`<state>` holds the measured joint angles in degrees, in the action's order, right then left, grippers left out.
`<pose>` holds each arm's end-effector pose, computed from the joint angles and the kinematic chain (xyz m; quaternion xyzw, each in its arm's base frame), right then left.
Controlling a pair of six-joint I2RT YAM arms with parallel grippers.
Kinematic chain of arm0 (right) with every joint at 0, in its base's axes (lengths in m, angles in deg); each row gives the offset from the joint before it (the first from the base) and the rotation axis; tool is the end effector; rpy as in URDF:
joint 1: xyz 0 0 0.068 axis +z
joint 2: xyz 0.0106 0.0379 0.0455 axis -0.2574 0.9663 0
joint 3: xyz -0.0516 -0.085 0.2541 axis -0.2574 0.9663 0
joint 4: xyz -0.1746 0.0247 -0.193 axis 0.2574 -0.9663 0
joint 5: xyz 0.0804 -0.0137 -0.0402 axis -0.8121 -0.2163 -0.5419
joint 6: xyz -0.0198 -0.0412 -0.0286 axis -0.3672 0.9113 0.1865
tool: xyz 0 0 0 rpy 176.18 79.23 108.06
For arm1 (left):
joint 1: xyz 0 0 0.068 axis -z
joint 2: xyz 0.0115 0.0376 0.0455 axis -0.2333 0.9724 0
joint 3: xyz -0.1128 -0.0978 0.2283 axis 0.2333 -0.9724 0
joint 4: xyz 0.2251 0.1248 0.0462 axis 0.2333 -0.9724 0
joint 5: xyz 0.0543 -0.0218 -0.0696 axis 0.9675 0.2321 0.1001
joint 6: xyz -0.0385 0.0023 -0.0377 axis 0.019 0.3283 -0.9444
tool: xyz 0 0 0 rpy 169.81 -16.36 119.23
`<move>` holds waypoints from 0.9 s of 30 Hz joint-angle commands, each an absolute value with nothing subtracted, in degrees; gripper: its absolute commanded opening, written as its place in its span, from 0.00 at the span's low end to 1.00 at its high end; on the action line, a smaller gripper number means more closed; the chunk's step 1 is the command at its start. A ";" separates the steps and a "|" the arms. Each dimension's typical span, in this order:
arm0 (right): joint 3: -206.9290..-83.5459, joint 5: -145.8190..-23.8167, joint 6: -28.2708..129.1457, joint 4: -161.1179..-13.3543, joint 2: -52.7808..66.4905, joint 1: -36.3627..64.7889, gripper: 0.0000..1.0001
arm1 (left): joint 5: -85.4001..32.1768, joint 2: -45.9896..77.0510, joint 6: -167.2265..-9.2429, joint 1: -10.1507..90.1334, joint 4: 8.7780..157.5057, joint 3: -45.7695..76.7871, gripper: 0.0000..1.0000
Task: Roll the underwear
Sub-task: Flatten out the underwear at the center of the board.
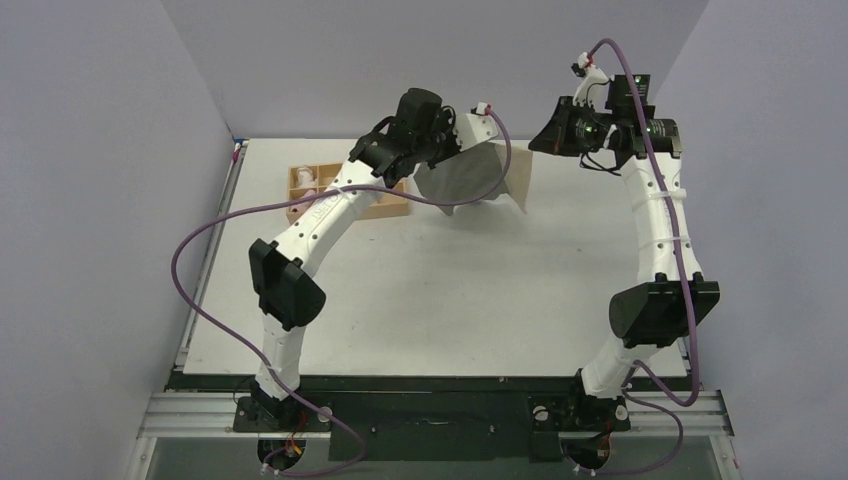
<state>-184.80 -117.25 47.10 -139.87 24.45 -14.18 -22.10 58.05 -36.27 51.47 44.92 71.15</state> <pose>0.3585 0.0275 0.4412 -0.0842 0.8495 0.3448 0.3904 0.3714 -0.2928 0.3995 0.5496 0.6469 -0.0167 0.5284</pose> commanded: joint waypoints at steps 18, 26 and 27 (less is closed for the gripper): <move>-132.80 -119.05 95.13 -153.35 3.86 -13.33 0.00 | -10.28 44.85 -52.49 80.51 40.79 24.56 0.00; -130.28 -117.68 103.48 -159.44 5.12 -13.76 0.04 | -16.01 50.40 -57.49 86.50 40.66 22.25 0.12; -130.48 -117.60 104.45 -159.95 5.35 -13.77 0.09 | -16.58 50.38 -57.73 87.00 40.99 21.84 0.13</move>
<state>-130.27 -118.39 97.20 -156.77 6.55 -13.39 -12.77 50.60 -53.37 85.72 42.03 22.65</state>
